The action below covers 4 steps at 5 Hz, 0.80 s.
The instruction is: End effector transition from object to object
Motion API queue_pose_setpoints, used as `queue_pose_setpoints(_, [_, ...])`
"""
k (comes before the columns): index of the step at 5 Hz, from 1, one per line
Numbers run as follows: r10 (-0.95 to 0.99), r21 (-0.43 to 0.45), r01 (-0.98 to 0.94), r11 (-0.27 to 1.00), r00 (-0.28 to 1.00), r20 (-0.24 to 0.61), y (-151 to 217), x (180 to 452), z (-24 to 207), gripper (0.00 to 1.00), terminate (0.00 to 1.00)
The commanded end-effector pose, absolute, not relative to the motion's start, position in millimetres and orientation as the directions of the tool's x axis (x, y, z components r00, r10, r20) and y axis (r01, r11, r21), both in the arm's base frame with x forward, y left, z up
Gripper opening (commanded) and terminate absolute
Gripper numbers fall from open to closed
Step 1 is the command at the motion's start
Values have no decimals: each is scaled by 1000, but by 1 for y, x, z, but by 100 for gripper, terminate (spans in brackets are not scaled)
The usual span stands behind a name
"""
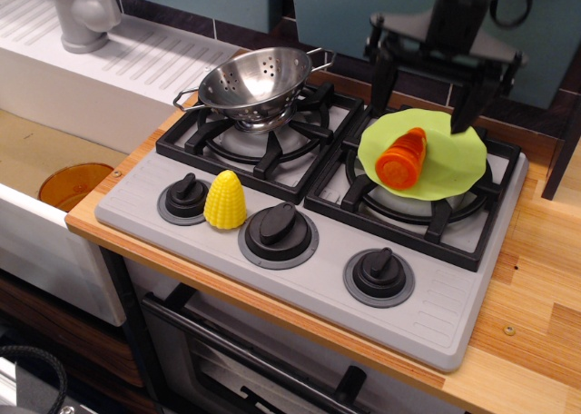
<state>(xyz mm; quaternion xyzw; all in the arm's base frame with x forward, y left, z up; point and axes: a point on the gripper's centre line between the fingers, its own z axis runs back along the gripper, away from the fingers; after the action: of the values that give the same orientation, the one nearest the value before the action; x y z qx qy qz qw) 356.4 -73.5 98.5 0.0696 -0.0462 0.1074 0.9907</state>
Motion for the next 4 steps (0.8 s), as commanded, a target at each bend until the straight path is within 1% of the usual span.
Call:
queue_pose_setpoints(1, [179,119,-204,972,965,192,-40,335,127,100,0])
queue_pose_setpoints(2, [165,120,-194,974,961,222,-24,314,121,100,0])
queue_pose_setpoints(4, [134,131,-177,975,950,281,1,286,119,100,0])
